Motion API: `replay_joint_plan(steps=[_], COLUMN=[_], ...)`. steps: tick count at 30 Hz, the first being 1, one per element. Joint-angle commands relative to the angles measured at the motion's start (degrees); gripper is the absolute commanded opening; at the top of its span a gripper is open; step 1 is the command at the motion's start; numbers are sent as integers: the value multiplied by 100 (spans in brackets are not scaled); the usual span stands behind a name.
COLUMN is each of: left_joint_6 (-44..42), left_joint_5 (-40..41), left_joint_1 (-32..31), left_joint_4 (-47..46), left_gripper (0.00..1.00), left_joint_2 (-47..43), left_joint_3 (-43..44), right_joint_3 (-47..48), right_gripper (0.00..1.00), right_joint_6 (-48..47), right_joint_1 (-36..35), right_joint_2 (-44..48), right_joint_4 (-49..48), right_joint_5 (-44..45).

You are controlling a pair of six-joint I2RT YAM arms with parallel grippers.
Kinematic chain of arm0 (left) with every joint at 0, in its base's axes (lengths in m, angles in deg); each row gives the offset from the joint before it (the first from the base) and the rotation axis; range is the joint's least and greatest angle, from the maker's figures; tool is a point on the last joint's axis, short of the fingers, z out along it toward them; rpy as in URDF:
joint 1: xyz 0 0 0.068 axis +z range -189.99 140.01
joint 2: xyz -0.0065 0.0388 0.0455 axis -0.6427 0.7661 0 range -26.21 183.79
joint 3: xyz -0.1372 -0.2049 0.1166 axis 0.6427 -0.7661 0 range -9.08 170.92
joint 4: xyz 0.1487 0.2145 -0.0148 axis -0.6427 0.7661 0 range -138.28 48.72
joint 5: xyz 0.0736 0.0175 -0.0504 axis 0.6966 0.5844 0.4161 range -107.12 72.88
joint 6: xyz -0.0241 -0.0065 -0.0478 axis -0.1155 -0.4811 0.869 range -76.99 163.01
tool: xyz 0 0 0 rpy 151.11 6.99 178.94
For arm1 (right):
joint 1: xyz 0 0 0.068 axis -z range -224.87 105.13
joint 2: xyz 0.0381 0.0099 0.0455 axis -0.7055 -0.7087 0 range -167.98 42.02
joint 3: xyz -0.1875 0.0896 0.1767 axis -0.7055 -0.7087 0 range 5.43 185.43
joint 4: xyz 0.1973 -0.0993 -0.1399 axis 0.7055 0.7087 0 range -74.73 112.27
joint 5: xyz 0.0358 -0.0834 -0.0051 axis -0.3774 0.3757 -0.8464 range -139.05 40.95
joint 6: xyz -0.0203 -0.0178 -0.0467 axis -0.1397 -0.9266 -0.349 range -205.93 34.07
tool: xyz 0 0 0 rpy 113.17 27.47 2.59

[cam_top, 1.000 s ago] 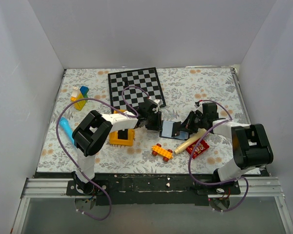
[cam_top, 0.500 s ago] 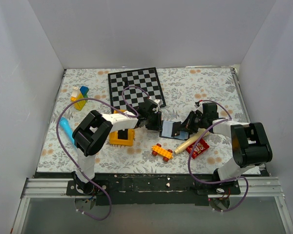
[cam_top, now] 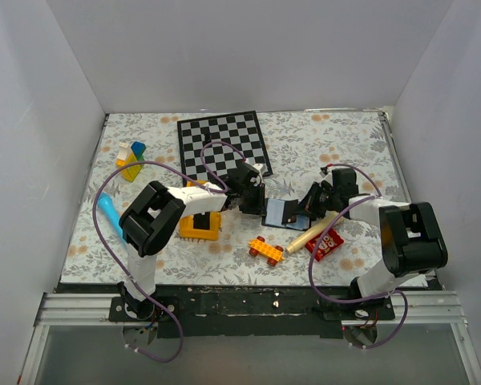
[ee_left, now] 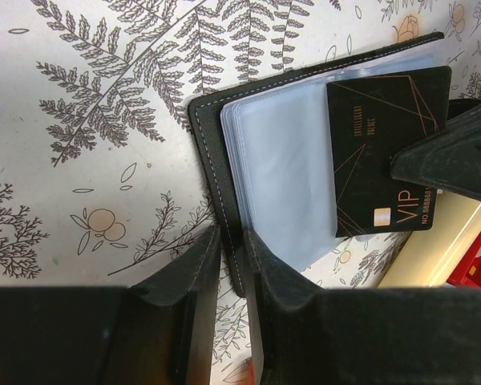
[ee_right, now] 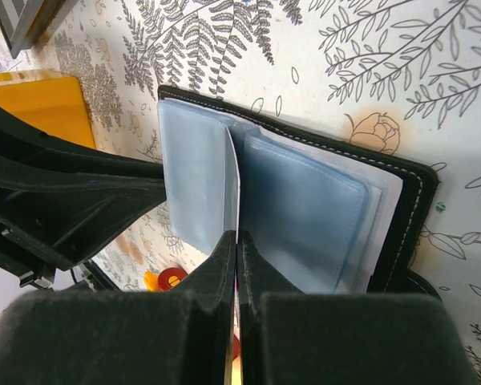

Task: Put the credit cards into the card holder
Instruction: Insert the credit card into the card holder.

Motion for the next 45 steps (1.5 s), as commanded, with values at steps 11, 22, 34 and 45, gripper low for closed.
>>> replay_joint_plan(steps=[11, 22, 34, 45], left_joint_6=[-48, -22, 5, 5], left_joint_5=[-62, -97, -132, -132], left_joint_1=[-57, -57, -66, -75], left_joint_4=[148, 140, 131, 122], left_gripper=[16, 15, 14, 13], left_joint_2=[142, 168, 195, 186], left_joint_3=[37, 55, 55, 55], right_joint_3=[215, -14, -286, -348], right_gripper=[1, 1, 1, 1], right_joint_6=[-424, -204, 147, 332], right_joint_1=[7, -55, -99, -107], right_joint_2=[184, 87, 131, 140], right_joint_4=[357, 41, -284, -276], right_joint_5=[635, 460, 82, -50])
